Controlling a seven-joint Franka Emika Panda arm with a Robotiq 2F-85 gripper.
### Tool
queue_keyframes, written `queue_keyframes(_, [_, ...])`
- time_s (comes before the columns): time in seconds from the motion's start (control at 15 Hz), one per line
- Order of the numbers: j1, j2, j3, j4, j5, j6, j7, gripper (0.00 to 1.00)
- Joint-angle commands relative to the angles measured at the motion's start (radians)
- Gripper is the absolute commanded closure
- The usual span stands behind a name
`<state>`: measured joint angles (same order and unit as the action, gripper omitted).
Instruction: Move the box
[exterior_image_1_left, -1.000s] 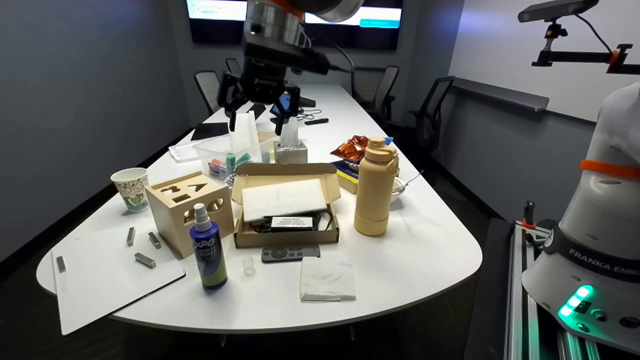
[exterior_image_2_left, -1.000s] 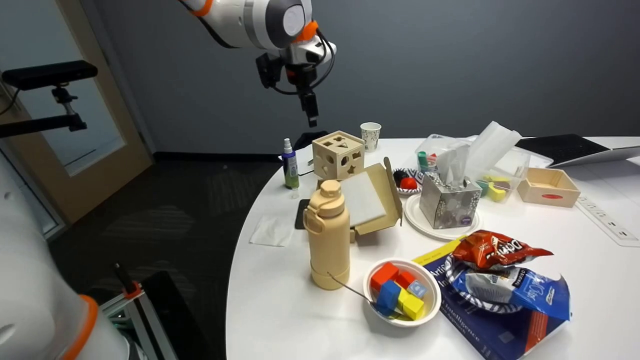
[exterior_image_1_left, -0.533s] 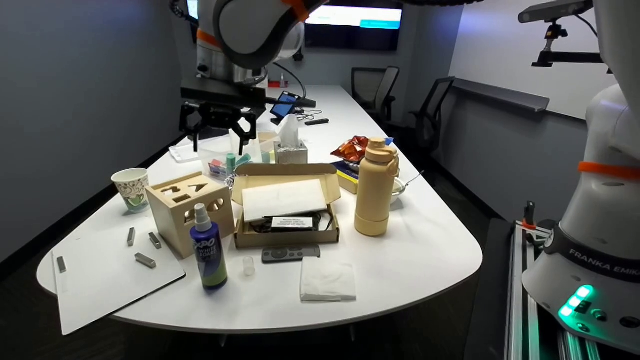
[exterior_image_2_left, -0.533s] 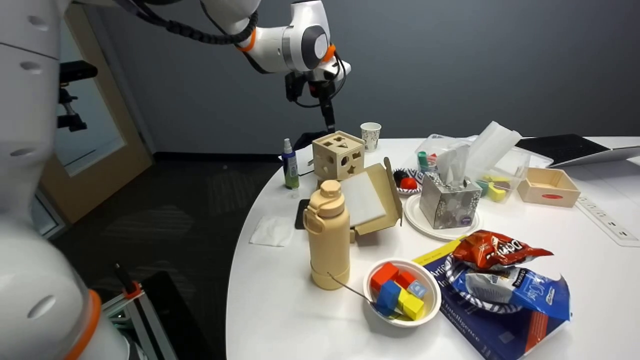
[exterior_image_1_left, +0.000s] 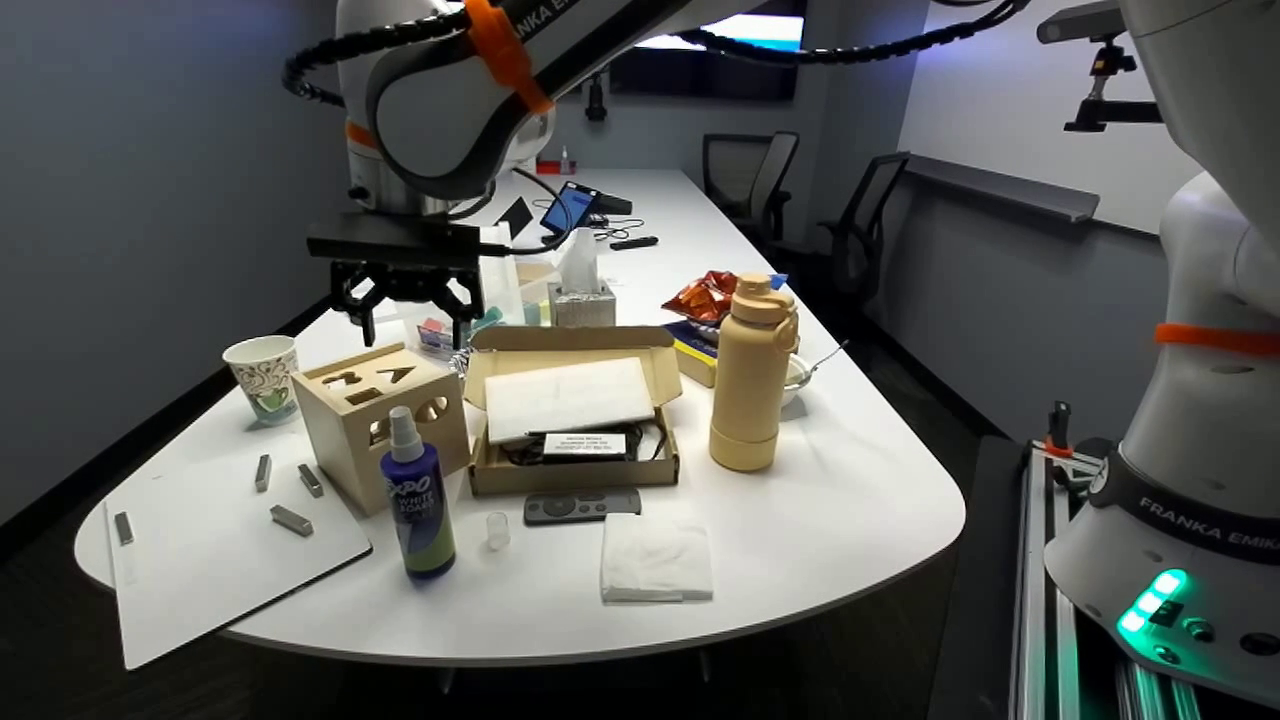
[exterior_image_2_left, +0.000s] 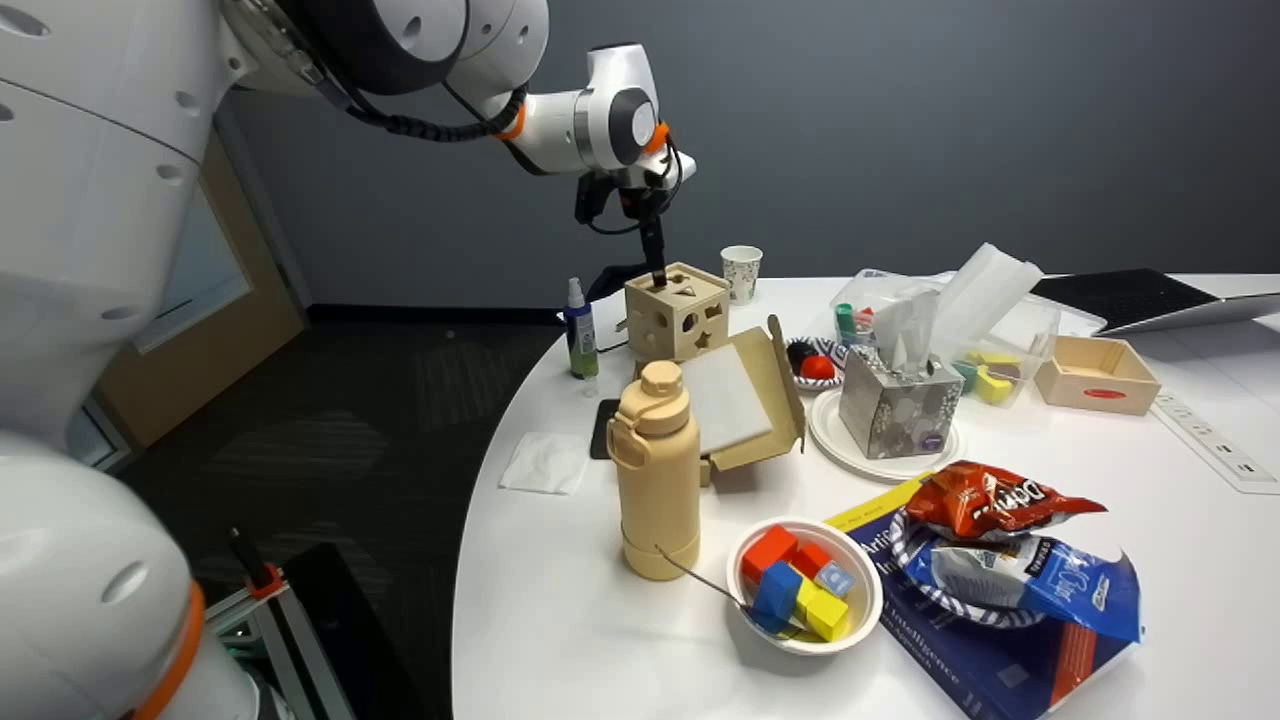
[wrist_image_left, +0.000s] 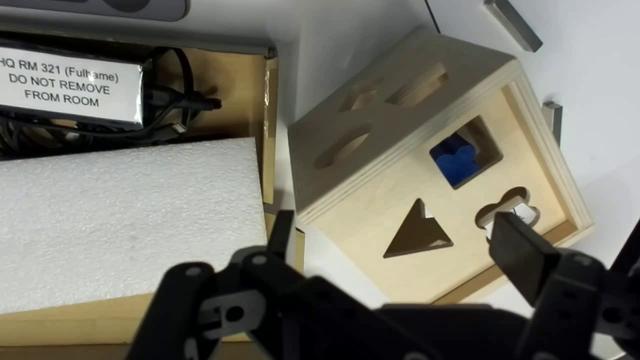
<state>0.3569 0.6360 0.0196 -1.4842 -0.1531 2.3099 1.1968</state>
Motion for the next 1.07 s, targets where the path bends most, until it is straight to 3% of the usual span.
queue_keyframes(0.0, [0.021,0.037,-0.015,0.041,0.011,-0.041,0.050,0.00])
queue_keyframes(1.0, [0.019,0.059,0.006,0.001,0.052,-0.087,0.095,0.00])
